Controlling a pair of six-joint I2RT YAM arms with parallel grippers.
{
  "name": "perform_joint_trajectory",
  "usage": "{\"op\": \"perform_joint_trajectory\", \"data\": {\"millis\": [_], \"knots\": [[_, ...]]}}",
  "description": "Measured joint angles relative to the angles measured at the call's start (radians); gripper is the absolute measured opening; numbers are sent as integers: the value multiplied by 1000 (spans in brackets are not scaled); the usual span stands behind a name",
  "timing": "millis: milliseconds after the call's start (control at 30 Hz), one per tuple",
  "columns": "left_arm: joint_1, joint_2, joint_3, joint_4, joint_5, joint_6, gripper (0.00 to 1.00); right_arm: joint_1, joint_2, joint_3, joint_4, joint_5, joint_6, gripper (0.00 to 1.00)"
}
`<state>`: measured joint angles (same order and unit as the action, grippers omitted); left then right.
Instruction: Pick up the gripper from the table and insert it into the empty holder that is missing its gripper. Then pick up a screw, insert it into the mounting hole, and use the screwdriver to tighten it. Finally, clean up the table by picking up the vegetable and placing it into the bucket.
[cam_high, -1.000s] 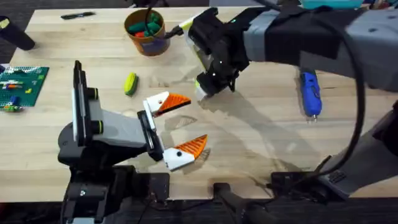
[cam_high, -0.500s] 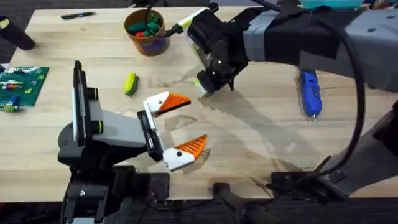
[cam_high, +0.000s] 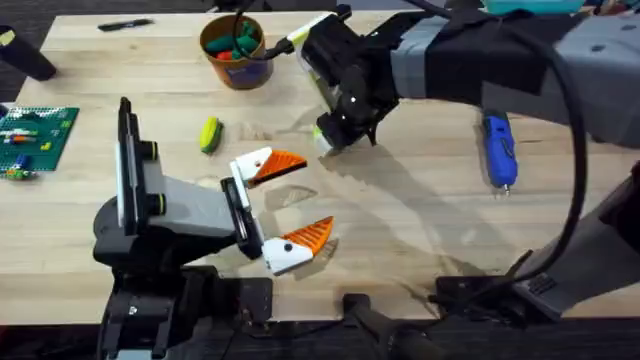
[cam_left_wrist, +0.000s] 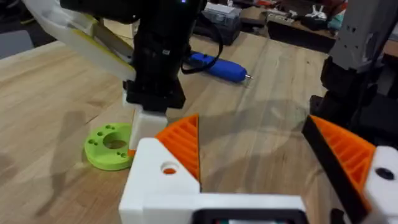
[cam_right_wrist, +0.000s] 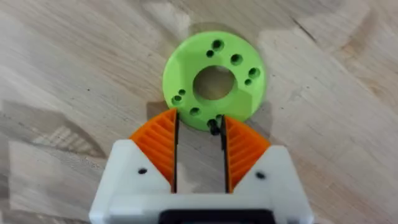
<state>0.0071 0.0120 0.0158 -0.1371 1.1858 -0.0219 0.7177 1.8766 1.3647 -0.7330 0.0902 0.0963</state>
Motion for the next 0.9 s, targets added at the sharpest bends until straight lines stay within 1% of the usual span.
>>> {"op": "perform_joint_trajectory", "data": {"millis": [133,300,400,467,533,600,667,700,900], "knots": [[0,0,0,0,0,0,985,0,0,0,-7,0,0,364],[0,0,0,0,0,0,985,0,0,0,-8,0,0,255],[0,0,0,0,0,0,985,0,0,0,-8,0,0,240],[0,0,0,0,0,0,985,0,0,0,-8,0,0,199],[0,0,0,0,0,0,985,0,0,0,-8,0,0,193],[0,0,0,0,0,0,985,0,0,1,-8,3,0,101],[0,0,0,0,0,0,985,0,0,2,-8,3,0,59],[0,0,0,0,0,0,985,0,0,2,-7,6,0,9],[0,0,0,0,0,0,985,0,0,4,-23,7,0,6]]}}
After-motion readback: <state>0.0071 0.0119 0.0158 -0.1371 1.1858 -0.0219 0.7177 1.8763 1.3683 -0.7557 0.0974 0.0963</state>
